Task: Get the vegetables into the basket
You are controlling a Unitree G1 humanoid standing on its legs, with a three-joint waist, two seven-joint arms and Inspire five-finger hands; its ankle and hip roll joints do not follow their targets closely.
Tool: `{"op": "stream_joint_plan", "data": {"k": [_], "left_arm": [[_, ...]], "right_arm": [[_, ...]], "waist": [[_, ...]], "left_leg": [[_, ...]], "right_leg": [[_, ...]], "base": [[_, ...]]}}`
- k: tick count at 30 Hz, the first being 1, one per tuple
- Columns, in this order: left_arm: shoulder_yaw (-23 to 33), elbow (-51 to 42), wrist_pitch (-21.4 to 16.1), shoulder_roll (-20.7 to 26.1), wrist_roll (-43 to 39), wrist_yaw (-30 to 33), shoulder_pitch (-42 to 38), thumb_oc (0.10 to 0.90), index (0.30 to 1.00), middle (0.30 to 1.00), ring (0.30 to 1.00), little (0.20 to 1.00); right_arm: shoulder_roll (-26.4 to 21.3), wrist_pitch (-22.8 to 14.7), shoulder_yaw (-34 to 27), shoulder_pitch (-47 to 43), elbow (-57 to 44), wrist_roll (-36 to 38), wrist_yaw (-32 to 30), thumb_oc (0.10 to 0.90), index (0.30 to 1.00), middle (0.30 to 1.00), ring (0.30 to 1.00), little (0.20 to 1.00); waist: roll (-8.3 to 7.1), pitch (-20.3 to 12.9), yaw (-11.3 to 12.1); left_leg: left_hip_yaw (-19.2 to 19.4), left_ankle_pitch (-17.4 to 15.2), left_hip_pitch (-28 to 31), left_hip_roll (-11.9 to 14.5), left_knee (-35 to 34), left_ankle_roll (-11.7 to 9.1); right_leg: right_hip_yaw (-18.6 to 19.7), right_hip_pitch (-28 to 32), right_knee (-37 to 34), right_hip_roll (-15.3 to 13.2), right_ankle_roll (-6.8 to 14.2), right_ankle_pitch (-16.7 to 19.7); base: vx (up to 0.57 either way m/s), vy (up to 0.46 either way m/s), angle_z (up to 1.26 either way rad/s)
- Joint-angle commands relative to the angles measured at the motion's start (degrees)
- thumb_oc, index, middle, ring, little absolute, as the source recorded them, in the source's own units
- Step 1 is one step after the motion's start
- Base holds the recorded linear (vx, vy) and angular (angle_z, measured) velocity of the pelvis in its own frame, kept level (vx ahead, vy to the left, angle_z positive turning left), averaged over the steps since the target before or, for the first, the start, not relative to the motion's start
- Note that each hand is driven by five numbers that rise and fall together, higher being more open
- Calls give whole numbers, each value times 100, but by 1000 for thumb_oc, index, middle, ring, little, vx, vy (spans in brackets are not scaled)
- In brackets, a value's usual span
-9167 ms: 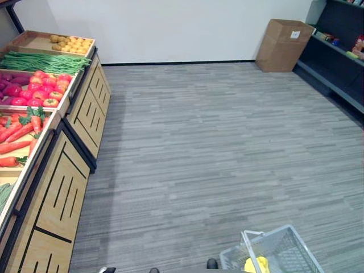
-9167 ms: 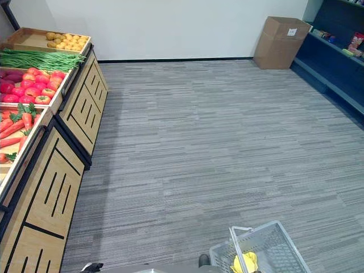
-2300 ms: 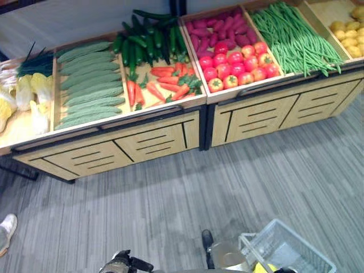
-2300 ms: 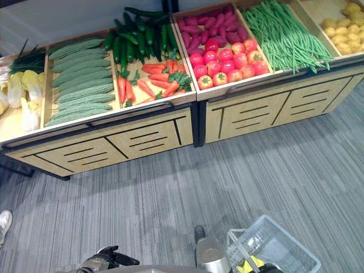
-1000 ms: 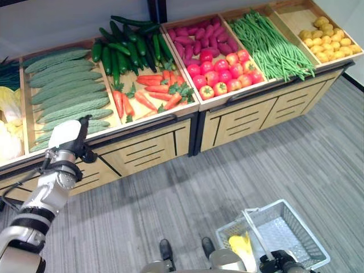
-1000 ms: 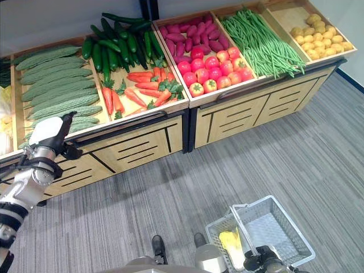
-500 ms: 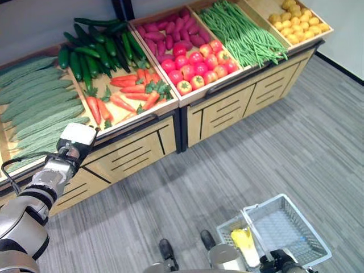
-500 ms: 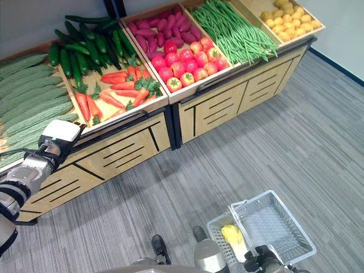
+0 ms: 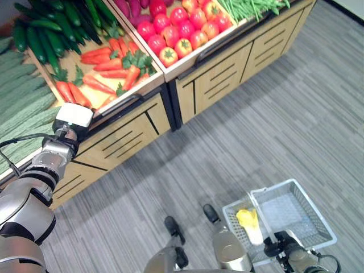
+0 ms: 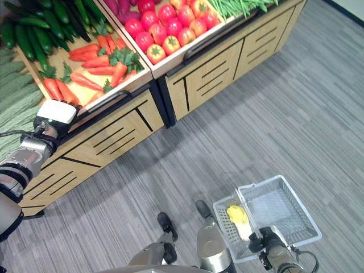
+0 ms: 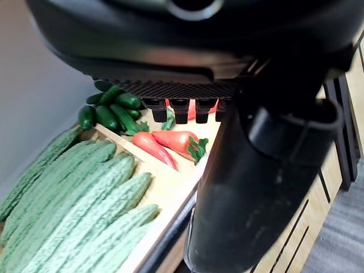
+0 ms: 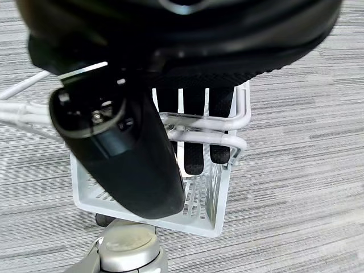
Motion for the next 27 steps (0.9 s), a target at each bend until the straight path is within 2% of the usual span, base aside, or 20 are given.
{"op": "stream_joint_plan", "data": {"k": [1, 12, 27], "left_arm": [[180, 377, 415, 430, -155, 193, -961, 900, 1000, 1000, 1000, 1000], [419, 639, 373, 411, -725, 202, -1189, 900, 1000, 1000, 1000, 1000], [978, 392, 293, 334, -1678, 747, -1309, 900, 1000, 1000, 1000, 1000]], "right_arm": [[-143, 10, 288, 249, -16, 24, 23, 400, 300, 300, 300, 300], [-127, 45, 420, 124, 34, 91, 26, 400, 300, 300, 300, 300], [-27, 52, 578, 189, 52, 49, -25, 400, 300, 300, 300, 300]], "waist": [[-101, -197, 96], [-90, -189, 124], [-58, -316, 121]], "left_leg": [[-215, -265, 291, 83, 23, -391], [-244, -243, 167, 98, 23, -444], [-239, -257, 272, 132, 23, -483]], "right_leg": [[-109, -457, 255, -140, 422, 202], [-159, -591, 228, -125, 406, 210], [-208, -507, 202, -71, 348, 168]], "base": [[37, -4, -7], [21, -2, -1], [0, 0, 0]]}}
